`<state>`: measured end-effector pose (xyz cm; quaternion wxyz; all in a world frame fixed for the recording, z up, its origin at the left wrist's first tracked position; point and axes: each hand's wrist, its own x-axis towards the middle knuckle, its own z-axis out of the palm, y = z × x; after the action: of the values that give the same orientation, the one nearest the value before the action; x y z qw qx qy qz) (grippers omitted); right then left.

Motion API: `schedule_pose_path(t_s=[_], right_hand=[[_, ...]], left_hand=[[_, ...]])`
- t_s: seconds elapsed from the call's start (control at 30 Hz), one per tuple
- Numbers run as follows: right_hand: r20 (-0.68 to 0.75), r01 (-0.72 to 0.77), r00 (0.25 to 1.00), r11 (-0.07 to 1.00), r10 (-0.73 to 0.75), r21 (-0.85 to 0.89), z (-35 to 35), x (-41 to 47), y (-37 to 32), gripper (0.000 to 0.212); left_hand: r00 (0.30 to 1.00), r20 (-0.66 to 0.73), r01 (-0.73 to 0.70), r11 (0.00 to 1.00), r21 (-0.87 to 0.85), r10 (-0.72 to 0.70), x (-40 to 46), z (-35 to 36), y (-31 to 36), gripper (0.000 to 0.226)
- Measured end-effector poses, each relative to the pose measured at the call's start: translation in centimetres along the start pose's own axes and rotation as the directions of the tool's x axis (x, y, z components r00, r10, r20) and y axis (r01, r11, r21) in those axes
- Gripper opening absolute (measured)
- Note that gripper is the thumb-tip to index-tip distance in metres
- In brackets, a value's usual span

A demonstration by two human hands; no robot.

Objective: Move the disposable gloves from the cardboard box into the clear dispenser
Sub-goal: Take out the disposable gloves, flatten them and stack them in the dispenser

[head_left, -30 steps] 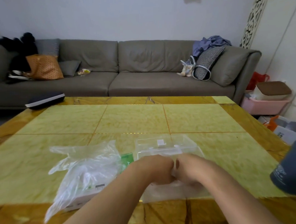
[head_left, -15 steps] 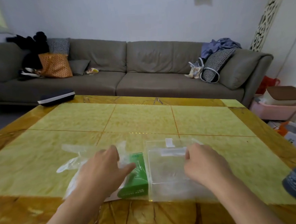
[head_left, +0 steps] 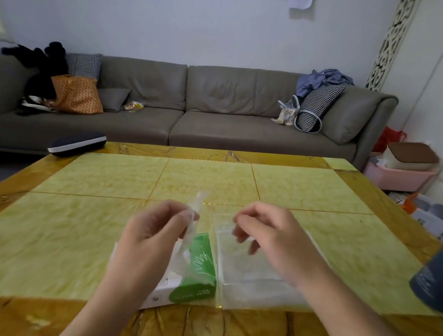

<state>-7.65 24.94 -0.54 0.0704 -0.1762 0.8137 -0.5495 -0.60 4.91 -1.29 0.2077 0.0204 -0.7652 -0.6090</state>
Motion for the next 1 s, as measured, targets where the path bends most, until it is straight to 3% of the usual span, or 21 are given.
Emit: schedule_pose_path(t_s=[0.07, 0.13, 0.2, 0.3, 0.43, 0.53, 0.7, 0.8, 0.87, 1.0], right_hand=[[0.245, -0.141, 0.968, 0.927, 0.055, 0.347, 0.6, -0.4, -1.1, 0.043], [0.339, -0.184, 0.940, 0.893, 0.038, 0.410, 1.0, -0.7, -1.3, 0.048], [0.241, -0.182, 0.966, 0.908, 0.093, 0.379, 1.2, -0.5, -0.9, 0.038], [0.019, -0.174, 0.984, 0.916, 0.179, 0.361, 0.8, 0.2, 0.4, 0.026], [-0.076, -0.187, 0.972, 0.926, 0.223, 0.328, -1.6, 0.7, 0.9, 0.027], [-0.148, -0.242, 0.945, 0.928, 0.291, 0.283, -3.5, 1.3, 1.9, 0.023], [-0.242, -0.318, 0.914, 0.945, 0.326, 0.074, -4.3, 2.3, 5.4, 0.022], [-0.261, -0.327, 0.914, 0.945, 0.312, -0.016, -4.6, 2.6, 5.8, 0.023], [-0.267, -0.315, 0.927, 0.932, 0.261, -0.181, -4.7, 2.6, 6.0, 0.029], [-0.303, -0.295, 0.945, 0.731, 0.126, -0.616, -4.9, 2.4, 6.1, 0.037]], left_hand=[[0.984, 0.134, -0.128, 0.987, 0.092, 0.115, -0.8, 1.1, 0.5, 0.019], [0.933, 0.273, -0.311, 0.905, 0.291, 0.233, -1.5, 2.4, 0.3, 0.013], [0.885, 0.353, -0.436, 0.805, 0.402, 0.303, -1.9, 3.3, -0.1, 0.012], [0.885, 0.331, -0.444, 0.805, 0.394, 0.327, -2.2, 3.8, -0.7, 0.026], [0.956, 0.122, -0.293, 0.862, 0.413, 0.267, -1.8, 3.5, -1.1, 0.035], [0.979, 0.069, -0.204, 0.879, 0.431, 0.193, -1.4, 3.2, -1.5, 0.035], [0.949, 0.233, -0.304, 0.822, 0.481, 0.214, -0.6, 5.5, -0.9, 0.026], [0.926, 0.371, -0.281, 0.788, 0.547, 0.073, 0.9, 8.9, -1.6, 0.028], [0.909, 0.413, -0.237, 0.752, 0.615, -0.051, 1.9, 10.9, -2.4, 0.035], [0.828, 0.488, -0.163, 0.715, 0.680, -0.276, 3.6, 12.9, -3.2, 0.042]])
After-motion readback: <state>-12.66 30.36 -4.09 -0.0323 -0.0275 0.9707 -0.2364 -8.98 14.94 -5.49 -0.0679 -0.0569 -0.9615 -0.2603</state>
